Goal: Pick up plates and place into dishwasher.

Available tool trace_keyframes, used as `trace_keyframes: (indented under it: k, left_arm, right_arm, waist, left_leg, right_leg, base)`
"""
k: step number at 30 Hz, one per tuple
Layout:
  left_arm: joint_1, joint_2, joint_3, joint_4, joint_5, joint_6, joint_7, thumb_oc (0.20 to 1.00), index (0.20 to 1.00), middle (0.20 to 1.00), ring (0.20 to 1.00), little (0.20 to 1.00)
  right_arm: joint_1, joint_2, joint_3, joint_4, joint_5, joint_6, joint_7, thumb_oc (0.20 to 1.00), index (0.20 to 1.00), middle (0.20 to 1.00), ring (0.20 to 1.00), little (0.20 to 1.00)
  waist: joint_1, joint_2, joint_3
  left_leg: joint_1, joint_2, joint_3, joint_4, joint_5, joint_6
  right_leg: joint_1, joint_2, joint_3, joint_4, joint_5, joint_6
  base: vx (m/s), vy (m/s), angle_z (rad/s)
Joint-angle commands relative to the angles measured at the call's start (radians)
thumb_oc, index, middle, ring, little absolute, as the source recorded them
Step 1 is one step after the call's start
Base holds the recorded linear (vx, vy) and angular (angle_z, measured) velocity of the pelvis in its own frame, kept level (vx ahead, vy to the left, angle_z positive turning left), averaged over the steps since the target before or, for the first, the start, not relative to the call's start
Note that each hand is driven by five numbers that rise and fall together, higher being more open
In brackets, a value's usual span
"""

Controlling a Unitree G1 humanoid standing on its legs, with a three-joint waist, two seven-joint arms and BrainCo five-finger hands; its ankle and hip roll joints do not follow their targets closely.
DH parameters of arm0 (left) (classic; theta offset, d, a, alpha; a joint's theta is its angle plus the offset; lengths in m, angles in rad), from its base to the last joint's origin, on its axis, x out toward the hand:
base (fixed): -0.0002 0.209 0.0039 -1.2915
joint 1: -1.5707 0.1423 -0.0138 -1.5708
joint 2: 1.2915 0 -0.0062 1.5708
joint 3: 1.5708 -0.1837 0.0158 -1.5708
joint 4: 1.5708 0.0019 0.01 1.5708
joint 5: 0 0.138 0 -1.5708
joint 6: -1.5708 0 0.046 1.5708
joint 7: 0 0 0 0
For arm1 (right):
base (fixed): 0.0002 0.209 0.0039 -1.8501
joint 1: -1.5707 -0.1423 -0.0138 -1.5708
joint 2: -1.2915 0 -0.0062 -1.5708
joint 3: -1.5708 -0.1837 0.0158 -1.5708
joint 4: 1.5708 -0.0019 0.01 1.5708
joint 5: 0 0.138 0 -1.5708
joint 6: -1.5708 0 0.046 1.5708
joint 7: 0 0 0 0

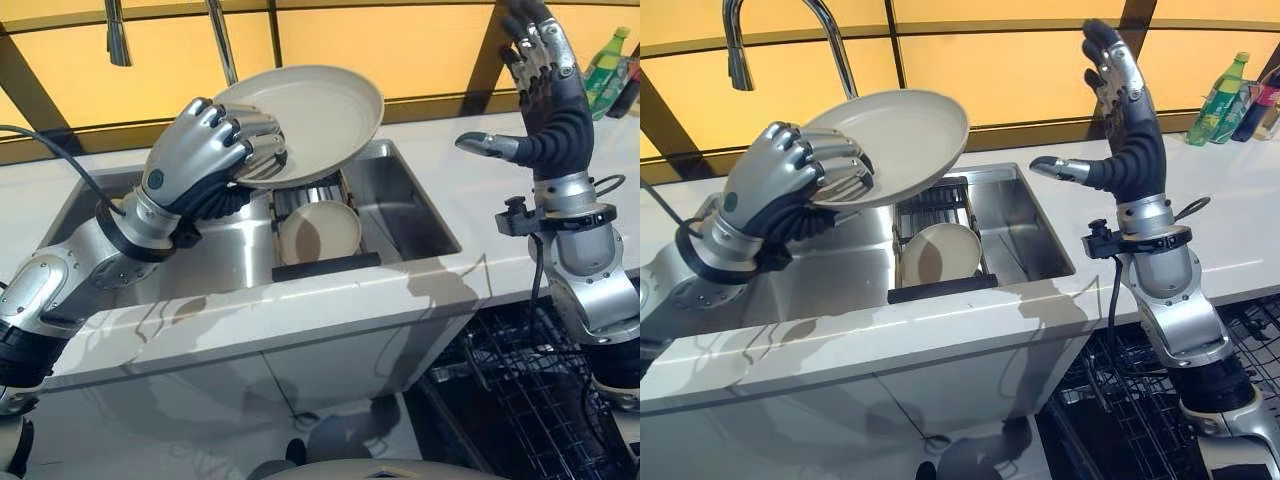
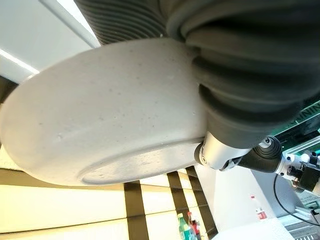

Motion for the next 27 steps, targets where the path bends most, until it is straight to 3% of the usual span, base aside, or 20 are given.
trace_keyframes:
  k: [1,10,18,22,27]
  left_arm:
    - [-0.102,-0.025,0.010,0.002,-0.123,0.004,-0.029,0.200,0.200,0.200,0.200,0.200]
    - [-0.143,-0.058,-0.072,-0.061,-0.362,-0.027,-0.290,0.200,0.200,0.200,0.200,0.200]
    - [-0.174,-0.121,-0.143,-0.126,-0.544,-0.021,-0.473,0.200,0.200,0.200,0.200,0.200]
    - [-0.176,-0.120,-0.144,-0.149,-0.570,-0.027,-0.504,0.200,0.200,0.200,0.200,0.200]
    - [-0.148,-0.075,-0.095,-0.178,-0.580,-0.036,-0.510,0.200,0.200,0.200,0.200,0.200]
  right_arm:
    - [-0.104,-0.082,0.063,-0.048,0.031,-0.027,0.117,1.000,1.000,1.000,1.000,1.000]
    - [-0.225,-0.133,0.193,-0.081,0.033,0.005,0.281,1.000,1.000,1.000,1.000,1.000]
    - [-0.305,-0.100,0.301,-0.101,-0.003,0.009,0.265,1.000,1.000,1.000,1.000,1.000]
    - [-0.317,-0.114,0.327,-0.105,-0.037,0.030,0.299,1.000,1.000,1.000,1.000,1.000]
    - [-0.272,-0.207,0.300,-0.114,-0.065,0.039,0.332,1.000,1.000,1.000,1.000,1.000]
  waist:
    - [0.025,-0.001,-0.083]
    - [0.035,-0.006,-0.095]
    - [0.050,-0.012,-0.096]
    - [0.054,-0.011,-0.101]
    - [0.055,-0.014,-0.101]
  left_leg:
    - [0.056,0.075,0.014,0.010,-0.113,-0.065]
    - [0.055,0.067,-0.001,0.009,-0.111,-0.060]
    - [0.059,0.062,-0.005,0.010,-0.114,-0.053]
    - [0.059,0.062,-0.003,0.010,-0.115,-0.053]
    - [0.059,0.063,0.003,0.013,-0.112,-0.053]
  right_leg:
    - [-0.101,-0.027,0.022,0.029,0.056,0.044]
    - [-0.098,-0.021,0.026,0.025,0.059,0.040]
    - [-0.091,-0.021,0.022,0.024,0.057,0.037]
    - [-0.089,-0.023,0.020,0.024,0.056,0.038]
    - [-0.088,-0.026,0.013,0.030,0.055,0.040]
  base:
    - [0.00,0.000,0.00]
    - [0.00,-0.005,-0.01]
    - [0.00,0.000,0.00]
    - [0.02,0.014,0.00]
    - [0.01,0.004,0.00]
